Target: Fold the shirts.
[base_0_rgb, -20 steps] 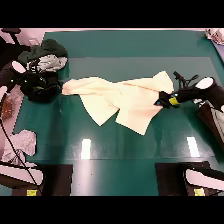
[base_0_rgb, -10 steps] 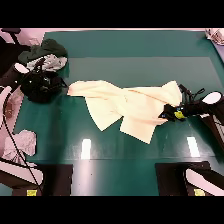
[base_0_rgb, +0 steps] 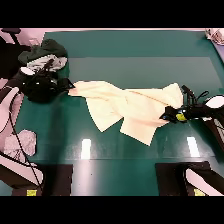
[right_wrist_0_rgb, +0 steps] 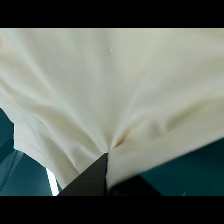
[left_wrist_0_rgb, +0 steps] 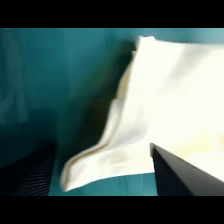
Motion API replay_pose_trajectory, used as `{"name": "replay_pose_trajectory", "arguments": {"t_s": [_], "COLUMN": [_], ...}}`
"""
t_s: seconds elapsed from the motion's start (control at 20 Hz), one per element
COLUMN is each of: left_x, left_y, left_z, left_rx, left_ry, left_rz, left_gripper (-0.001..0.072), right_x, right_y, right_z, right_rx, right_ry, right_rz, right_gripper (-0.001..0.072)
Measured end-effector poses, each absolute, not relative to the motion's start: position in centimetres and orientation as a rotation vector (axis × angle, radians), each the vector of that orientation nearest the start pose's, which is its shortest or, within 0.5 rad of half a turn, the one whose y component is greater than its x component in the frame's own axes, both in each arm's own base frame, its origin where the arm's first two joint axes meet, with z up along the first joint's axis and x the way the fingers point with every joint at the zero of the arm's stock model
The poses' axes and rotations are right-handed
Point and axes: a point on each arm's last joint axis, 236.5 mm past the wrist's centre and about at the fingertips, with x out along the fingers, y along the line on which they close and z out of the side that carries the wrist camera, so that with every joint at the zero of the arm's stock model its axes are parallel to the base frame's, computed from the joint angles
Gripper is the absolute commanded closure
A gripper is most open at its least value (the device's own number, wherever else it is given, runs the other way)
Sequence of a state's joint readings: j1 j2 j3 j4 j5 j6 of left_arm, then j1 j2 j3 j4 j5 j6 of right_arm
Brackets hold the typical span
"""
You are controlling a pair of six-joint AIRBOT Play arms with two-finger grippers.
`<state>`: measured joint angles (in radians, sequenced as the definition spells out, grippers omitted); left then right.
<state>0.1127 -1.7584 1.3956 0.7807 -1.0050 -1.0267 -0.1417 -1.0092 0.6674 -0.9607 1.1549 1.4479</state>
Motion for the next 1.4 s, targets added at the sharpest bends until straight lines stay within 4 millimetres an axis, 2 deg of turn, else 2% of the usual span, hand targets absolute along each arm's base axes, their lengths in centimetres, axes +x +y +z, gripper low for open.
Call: {"name": "replay_pose_trajectory", "arguments": {"t_s": [0.2,0.3,0.4,0.45,0.55,0.75,0.95,1.1,1.4], "left_x": [49.4,49.1,48.6,48.4,47.5,45.0,43.0,41.4,36.9], "left_y": [-11.2,-11.7,-11.7,-11.6,-11.7,-11.9,-12.2,-12.4,-13.0], "left_z": [-5.8,-6.1,-6.0,-5.7,-4.8,-1.3,4.2,8.5,17.2], "left_rx": [-0.335,-0.306,-0.296,-0.3,-0.322,-0.384,-0.412,-0.429,-0.438], "left_ry": [1.122,1.131,1.152,1.162,1.197,1.262,1.238,1.198,1.079], "left_rz": [-0.558,-0.567,-0.572,-0.572,-0.581,-0.601,-0.6,-0.593,-0.588], "left_gripper": [0.0501,0.0654,0.0654,0.068,0.068,0.0681,0.068,0.0681,0.0681], "right_x": [27.1,27.1,26.9,26.9,26.6,26.1,26.5,26.1,24.3], "right_y": [8.7,8.7,8.7,8.7,8.5,8.1,7.2,7.2,8.3], "right_z": [-3.0,-2.9,-2.9,-2.9,-2.9,-1.1,2.9,6.0,13.8], "right_rx": [0.612,0.612,0.612,0.613,0.613,0.562,0.483,0.391,0.054], "right_ry": [1.373,1.375,1.381,1.383,1.392,1.406,1.312,1.223,1.016], "right_rz": [0.237,0.239,0.241,0.241,0.245,0.318,0.363,0.405,0.492], "right_gripper": [0.0697,0.0697,0.0697,0.0697,0.0697,0.0697,0.0697,0.0698,0.0697]}}
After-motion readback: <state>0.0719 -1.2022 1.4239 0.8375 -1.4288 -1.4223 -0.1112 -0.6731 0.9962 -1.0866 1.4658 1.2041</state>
